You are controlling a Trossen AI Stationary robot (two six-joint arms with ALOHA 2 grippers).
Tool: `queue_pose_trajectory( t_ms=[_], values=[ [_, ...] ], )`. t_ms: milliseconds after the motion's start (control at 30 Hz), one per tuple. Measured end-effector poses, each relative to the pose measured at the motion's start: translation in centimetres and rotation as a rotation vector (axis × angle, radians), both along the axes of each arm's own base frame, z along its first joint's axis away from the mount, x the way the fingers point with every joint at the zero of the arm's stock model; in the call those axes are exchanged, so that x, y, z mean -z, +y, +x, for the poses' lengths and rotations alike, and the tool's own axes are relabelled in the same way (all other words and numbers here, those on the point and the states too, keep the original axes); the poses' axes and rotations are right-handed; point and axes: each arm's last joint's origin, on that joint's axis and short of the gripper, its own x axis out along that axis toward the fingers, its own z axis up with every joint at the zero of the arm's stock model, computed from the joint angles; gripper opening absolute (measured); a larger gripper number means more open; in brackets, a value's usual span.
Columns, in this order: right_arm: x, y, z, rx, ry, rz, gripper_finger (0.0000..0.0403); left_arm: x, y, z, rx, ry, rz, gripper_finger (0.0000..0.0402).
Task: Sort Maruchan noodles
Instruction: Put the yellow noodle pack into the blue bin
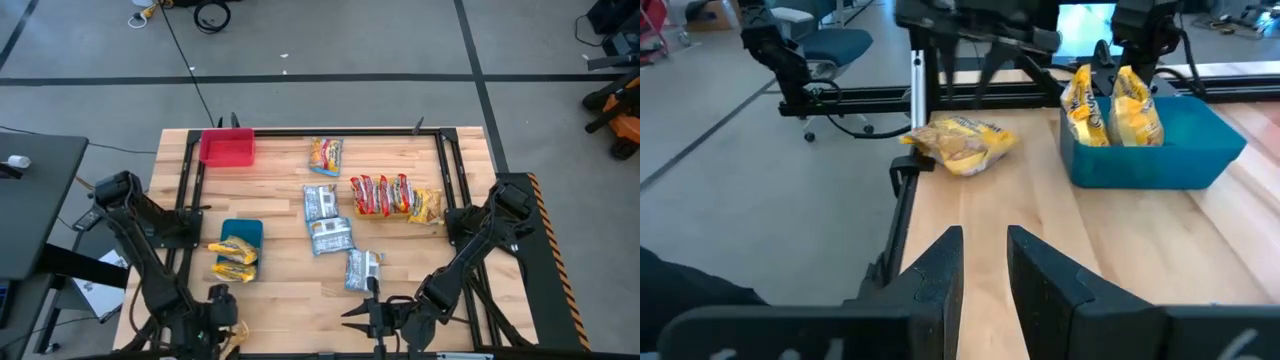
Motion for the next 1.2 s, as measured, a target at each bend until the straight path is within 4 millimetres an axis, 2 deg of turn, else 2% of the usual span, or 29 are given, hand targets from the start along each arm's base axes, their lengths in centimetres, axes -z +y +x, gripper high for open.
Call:
queue_pose_trajectory(
  t_ms=[100,300,400,500,667,867,1200],
  values=[
    [0.0,-0.2,0.2,-0.011,0.005,0.001,0.0087,-0.2,0.1,-0.2,0.088,0.112,-0.005,0.0141],
    [0.0,-0.2,0.3,-0.027,0.012,0.007,0.0087,2.1,1.5,-4.0,0.118,0.509,0.098,0.0141],
    [0.0,-0.2,0.3,-0.032,0.015,0.007,0.0087,3.7,2.1,-5.3,0.095,0.588,0.137,0.0141],
    [0.1,-0.1,0.2,-0.045,0.022,0.010,0.0087,5.2,1.9,-5.8,0.101,0.598,0.067,0.0141],
    [0.1,-0.1,0.2,-0.062,0.028,0.017,0.0087,6.9,0.5,-5.2,0.161,0.534,-0.134,0.0141],
    [0.1,-0.1,0.2,-0.062,0.028,0.016,0.0087,8.1,-0.7,-3.8,0.181,0.504,-0.210,0.0141],
    [0.1,-0.1,0.2,-0.053,0.028,0.043,0.0087,7.7,0.4,0.6,0.141,0.369,-0.300,0.0141]
  ],
)
